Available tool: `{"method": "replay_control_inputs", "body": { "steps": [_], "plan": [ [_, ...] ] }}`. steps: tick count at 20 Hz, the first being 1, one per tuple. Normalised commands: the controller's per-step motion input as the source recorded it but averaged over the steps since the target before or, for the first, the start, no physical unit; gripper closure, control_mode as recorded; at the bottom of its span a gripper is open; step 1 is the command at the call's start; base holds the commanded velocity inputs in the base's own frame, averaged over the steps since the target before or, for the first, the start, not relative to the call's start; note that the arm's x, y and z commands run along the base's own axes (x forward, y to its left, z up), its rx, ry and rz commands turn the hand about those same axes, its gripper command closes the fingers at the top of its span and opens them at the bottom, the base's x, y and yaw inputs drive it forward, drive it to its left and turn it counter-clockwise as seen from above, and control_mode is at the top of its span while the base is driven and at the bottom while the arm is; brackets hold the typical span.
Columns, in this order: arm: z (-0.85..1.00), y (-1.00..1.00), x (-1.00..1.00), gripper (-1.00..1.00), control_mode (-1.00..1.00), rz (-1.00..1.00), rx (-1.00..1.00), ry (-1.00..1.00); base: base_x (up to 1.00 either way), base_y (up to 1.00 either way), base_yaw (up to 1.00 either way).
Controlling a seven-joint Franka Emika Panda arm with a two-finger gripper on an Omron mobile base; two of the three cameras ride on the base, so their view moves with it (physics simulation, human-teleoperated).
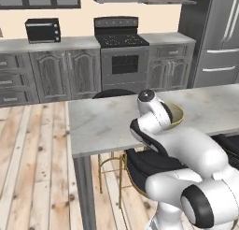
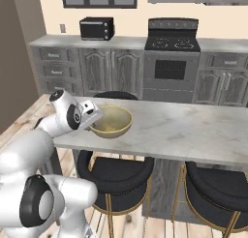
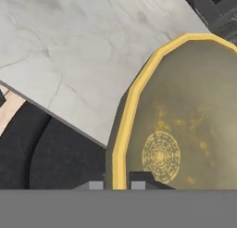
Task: Pick up the bowls from the cabinet and place each bowl in front of a stool on the dining counter.
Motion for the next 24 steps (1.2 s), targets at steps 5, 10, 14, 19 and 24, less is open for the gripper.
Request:
{"method": "replay_control_inputs", "body": {
  "steps": [5, 10, 14, 19, 24],
  "plan": [
    [-0.19, -0.1, 0.4, 1.0, -1.0, 0.0, -0.12, 0.04, 0.0, 0.0, 0.0],
    [-0.25, -0.18, 0.38, 1.0, -1.0, 0.0, -0.09, 0.14, 0.0, 0.0, 0.0],
    [-0.23, -0.14, 0.23, 1.0, -1.0, 0.0, 0.0, 0.07, 0.0, 0.0, 0.0],
    [-0.12, 0.0, 0.16, 1.0, -1.0, 0.03, 0.1, 0.0, 0.0, 0.0, 0.0],
    [-0.21, 0.0, 0.18, 1.0, -1.0, 0.04, 0.18, -0.01, 0.0, 0.0, 0.0]
  ]
}}
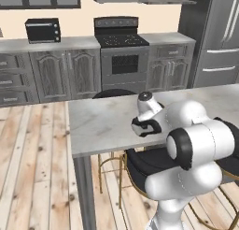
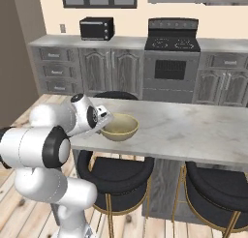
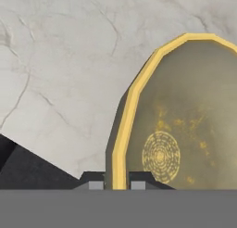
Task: Pick up the bowls from the cabinet and place each bowl in front of a stool on the dining counter.
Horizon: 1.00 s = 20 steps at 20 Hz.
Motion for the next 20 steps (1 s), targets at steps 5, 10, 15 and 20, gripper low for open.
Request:
{"method": "replay_control_inputs", "body": {
  "steps": [5, 10, 15, 20],
  "plan": [
    [-0.1, 0.0, 0.32, 1.0, -1.0, 0.03, 0.15, 0.0, 0.0, 0.0, 0.0],
    [-0.15, 0.0, 0.22, 1.0, -1.0, 0.03, 0.07, 0.0, 0.0, 0.0, 0.0],
    [-0.25, 0.0, 0.21, 1.0, -1.0, 0.02, 0.0, 0.0, 0.0, 0.0, 0.0],
    [-0.08, 0.0, 0.03, 1.0, -1.0, 0.0, 0.0, 0.0, 0.0, 0.0, 0.0]
  ]
}}
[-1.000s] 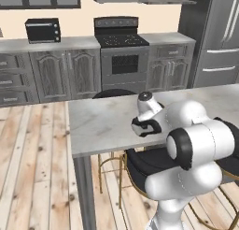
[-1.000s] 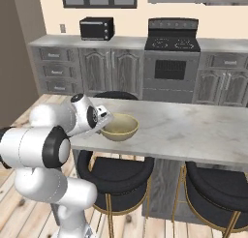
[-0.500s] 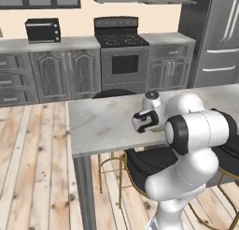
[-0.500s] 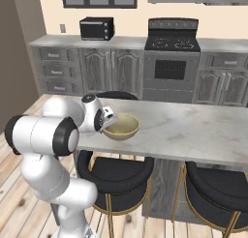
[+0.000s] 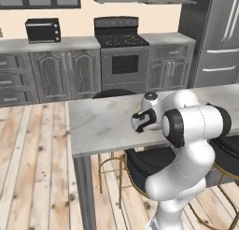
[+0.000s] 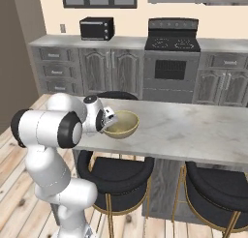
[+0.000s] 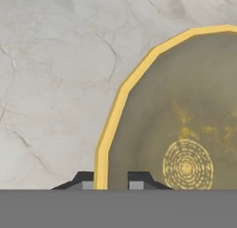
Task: Pick up the bowls from the cabinet and place each bowl in front of a stool on the dining counter.
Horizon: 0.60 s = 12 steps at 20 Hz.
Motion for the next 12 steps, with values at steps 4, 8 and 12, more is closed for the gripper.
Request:
{"method": "replay_control_inputs", "body": {
  "steps": [4, 8, 12],
  "plan": [
    [0.0, 0.0, 0.0, 1.0, -1.0, 0.0, 0.0, 0.0, 0.0, 0.0, 0.0],
    [0.0, 0.0, 0.0, -1.0, -1.0, 0.0, 0.0, 0.0, 0.0, 0.0, 0.0],
    [0.0, 0.0, 0.0, -1.0, -1.0, 0.0, 0.0, 0.0, 0.0, 0.0, 0.0]
  ]
}}
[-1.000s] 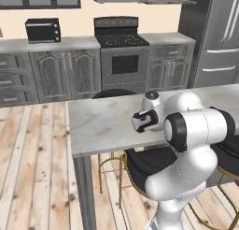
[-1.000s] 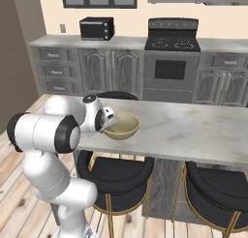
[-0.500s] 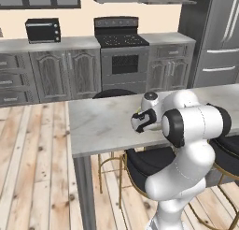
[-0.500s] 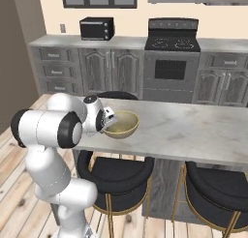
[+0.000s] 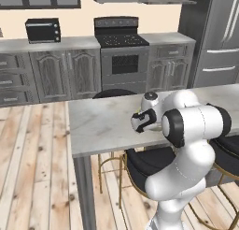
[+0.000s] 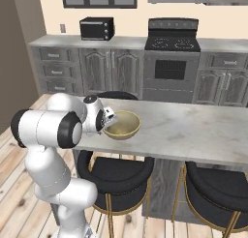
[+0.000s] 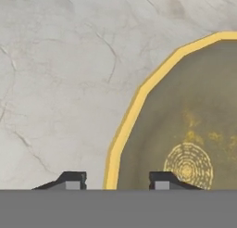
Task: Pick up the bowls from the cabinet and place each bowl in front of a stool on the dining counter.
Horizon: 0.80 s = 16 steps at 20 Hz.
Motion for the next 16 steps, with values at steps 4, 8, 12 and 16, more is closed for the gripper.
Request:
{"method": "replay_control_inputs", "body": {
  "steps": [4, 8, 12, 16],
  "plan": [
    [0.17, 0.01, -0.03, -1.0, -1.0, 0.0, -0.02, 0.0, 0.0, 0.0, 0.0],
    [0.51, 0.0, -0.06, -1.0, -1.0, -0.02, -0.02, 0.0, 0.0, 0.0, 0.0],
    [0.88, 0.0, -0.26, -1.0, -1.0, -0.03, 0.0, 0.0, 0.0, 0.0, 0.0],
    [0.97, -0.01, -0.61, -1.0, -1.0, -0.08, 0.13, 0.0, 0.0, 0.0, 0.0]
  ]
}}
